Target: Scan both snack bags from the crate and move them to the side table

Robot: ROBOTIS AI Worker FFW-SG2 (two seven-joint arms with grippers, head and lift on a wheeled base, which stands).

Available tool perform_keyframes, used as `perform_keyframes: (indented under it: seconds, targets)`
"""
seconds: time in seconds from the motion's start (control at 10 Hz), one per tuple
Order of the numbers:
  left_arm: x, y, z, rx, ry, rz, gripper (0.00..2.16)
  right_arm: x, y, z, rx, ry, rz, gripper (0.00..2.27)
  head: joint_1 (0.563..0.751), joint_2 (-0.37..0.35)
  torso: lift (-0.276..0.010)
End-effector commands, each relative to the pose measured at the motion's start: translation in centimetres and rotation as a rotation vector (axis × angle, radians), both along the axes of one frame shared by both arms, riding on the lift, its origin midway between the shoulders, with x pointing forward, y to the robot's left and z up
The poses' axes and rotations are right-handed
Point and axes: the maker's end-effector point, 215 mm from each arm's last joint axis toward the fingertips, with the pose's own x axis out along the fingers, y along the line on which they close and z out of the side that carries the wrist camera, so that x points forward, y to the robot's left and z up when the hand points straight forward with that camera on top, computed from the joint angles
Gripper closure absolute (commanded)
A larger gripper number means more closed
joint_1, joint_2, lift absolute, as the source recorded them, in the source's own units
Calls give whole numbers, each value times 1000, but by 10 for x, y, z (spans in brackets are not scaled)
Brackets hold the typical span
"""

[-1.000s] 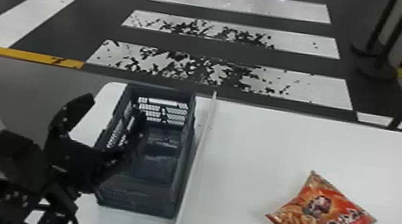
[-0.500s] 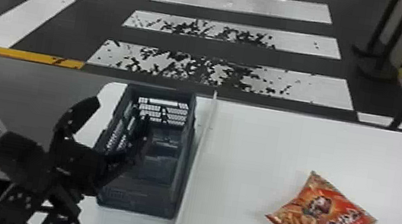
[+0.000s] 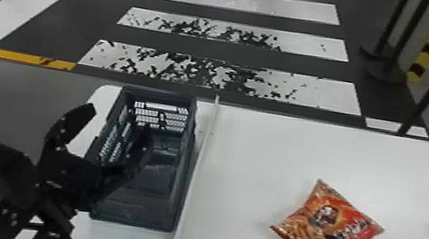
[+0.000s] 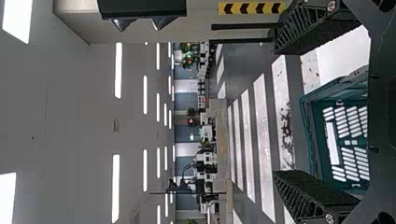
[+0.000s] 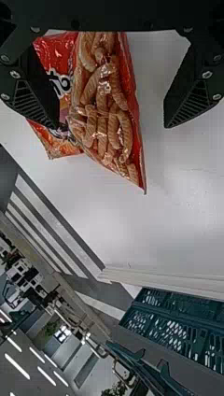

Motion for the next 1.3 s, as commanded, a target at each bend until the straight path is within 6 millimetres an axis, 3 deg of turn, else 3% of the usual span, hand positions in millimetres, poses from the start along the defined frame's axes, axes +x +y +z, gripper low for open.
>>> perform_keyframes:
  seconds: [0.0, 0.5, 0.7, 0.8, 0.9, 1.1, 1.2]
  targets:
    - [0, -2, 2, -5, -4, -5, 83, -3, -4, -6, -33, 2, 12, 282, 695, 88, -95]
    - [-2, -4, 6, -33, -14, -29, 83, 3, -17, -23, -132, -5, 50, 289, 695, 66, -95]
    - [-1, -4, 10, -38, -26, -29, 83, 9, -23, -30, -154, -10, 51, 856, 695, 57, -95]
    - [-2, -4, 11, -41, -32, -28, 83, 11, -26, -26, -159, -33, 44, 1669, 695, 52, -95]
    - [-2, -3, 9, -44, -29, -26, 83, 14, -21, -19, -143, -64, 54, 2175, 695, 48, -95]
    - [-1, -2, 7, -47, -29, -22, 83, 15, -4, -1, -34, -101, 82, 2246, 695, 53, -95]
    - [-1, -1, 7, -48, -31, -21, 83, 21, -5, 19, 121, -87, 53, 2246, 695, 66, -95]
